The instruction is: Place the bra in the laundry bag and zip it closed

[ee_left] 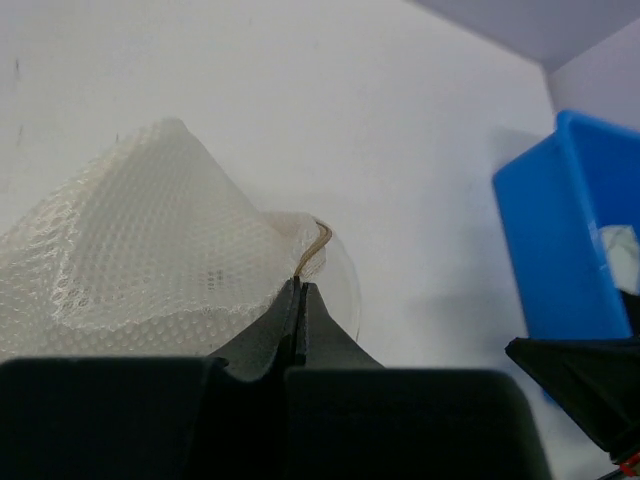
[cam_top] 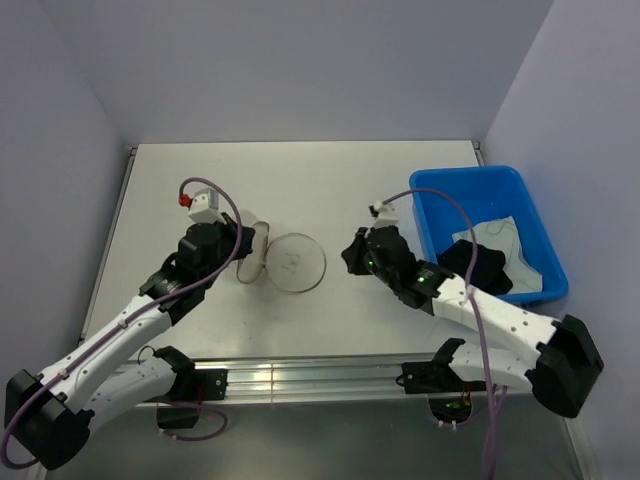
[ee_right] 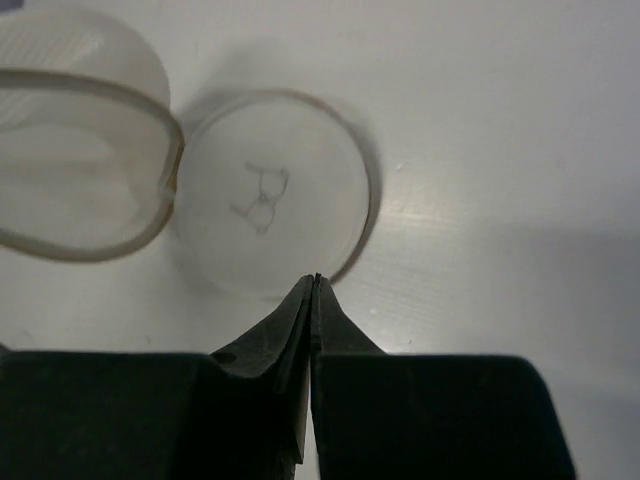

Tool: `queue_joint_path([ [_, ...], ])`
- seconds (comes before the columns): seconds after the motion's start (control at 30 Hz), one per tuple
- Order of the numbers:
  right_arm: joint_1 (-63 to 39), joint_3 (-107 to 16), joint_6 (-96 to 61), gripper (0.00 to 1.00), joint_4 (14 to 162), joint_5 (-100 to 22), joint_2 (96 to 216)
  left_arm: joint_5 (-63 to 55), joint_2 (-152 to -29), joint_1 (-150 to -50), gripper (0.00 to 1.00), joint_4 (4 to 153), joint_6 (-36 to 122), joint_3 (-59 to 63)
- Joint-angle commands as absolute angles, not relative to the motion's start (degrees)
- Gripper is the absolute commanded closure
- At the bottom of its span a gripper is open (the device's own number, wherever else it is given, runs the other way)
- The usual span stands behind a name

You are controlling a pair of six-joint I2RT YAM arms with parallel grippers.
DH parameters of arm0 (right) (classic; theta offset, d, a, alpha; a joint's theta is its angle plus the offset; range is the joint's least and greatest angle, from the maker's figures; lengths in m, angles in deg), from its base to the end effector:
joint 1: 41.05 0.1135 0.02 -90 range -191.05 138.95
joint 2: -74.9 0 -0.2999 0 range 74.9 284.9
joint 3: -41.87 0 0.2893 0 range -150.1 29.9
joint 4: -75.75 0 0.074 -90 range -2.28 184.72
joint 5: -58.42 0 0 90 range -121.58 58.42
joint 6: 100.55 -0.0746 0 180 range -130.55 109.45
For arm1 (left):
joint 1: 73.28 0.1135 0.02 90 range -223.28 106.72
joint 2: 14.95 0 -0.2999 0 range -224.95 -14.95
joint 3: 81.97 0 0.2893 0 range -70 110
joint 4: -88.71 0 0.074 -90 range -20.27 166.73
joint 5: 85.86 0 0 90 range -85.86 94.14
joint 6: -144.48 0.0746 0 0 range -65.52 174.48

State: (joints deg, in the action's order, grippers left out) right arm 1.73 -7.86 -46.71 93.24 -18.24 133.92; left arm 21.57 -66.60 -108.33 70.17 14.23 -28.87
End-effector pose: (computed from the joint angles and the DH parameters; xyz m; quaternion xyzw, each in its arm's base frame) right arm 0.2187 0.1789 0.2579 0.0119 0.8480 0.2546 0.4648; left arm 0.2272 -0.1321 0.3133 -0.1260 0.7901 -0.2623 0.5395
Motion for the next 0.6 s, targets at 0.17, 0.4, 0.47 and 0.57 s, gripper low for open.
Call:
queue_joint_path([
  [0.17,6.06,-15.62,-40.18,0.93,93.69,-20.68,136.78,12.32,-72.34,-108.97,1.00,74.88,17.48,-26.15],
  [0.4,5.97,-16.68,-40.78,0.63,97.99,-18.24,137.55,9.83,-67.95,-108.79,1.00,76.55,16.87,-26.39],
  [0.47,5.71,-17.29,-41.74,0.45,99.84,-15.43,141.23,10.46,-66.02,-108.27,1.00,78.66,15.11,-30.17],
  [0.57,3.69,-16.25,-43.94,0.43,100.20,-11.39,145.02,9.76,-66.01,-107.12,1.00,79.90,12.91,-33.17],
])
